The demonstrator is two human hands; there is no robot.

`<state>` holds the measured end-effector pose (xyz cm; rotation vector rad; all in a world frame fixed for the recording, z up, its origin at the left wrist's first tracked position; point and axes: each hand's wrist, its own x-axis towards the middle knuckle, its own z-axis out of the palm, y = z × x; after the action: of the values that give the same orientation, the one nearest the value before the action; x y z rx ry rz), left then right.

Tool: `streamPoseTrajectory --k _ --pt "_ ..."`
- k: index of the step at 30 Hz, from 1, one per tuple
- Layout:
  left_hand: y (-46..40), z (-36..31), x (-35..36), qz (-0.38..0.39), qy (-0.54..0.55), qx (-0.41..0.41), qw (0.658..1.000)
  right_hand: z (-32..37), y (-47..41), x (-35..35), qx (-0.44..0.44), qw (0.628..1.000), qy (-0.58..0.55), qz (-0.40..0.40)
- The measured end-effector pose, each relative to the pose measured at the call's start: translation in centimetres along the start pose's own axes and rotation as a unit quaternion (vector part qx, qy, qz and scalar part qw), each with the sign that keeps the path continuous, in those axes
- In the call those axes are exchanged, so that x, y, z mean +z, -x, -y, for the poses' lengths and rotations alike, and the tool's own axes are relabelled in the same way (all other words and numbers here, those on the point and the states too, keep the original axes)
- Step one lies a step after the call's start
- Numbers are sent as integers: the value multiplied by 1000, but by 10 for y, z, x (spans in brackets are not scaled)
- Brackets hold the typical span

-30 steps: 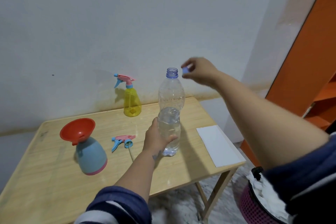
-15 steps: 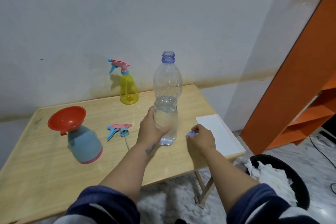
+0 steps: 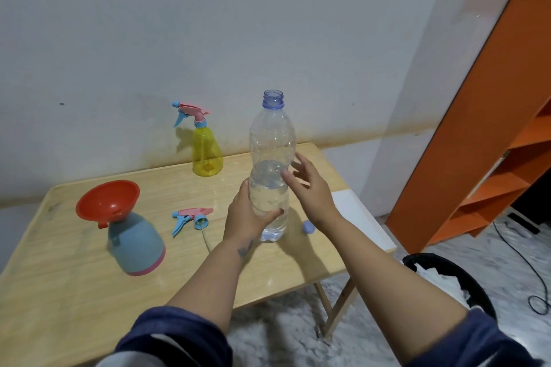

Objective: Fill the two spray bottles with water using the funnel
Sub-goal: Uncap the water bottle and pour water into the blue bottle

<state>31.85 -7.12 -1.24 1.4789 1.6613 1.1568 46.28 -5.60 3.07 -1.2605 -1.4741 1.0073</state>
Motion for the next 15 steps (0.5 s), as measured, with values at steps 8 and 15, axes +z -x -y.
streamPoseTrajectory --k 8,15 --pt "6 4 -17 42 -16 -41 998 8 -10 30 -14 999 22 37" --pt "35 25 -70 -130 -96 -41 986 1 -20 50 -56 998 27 -32"
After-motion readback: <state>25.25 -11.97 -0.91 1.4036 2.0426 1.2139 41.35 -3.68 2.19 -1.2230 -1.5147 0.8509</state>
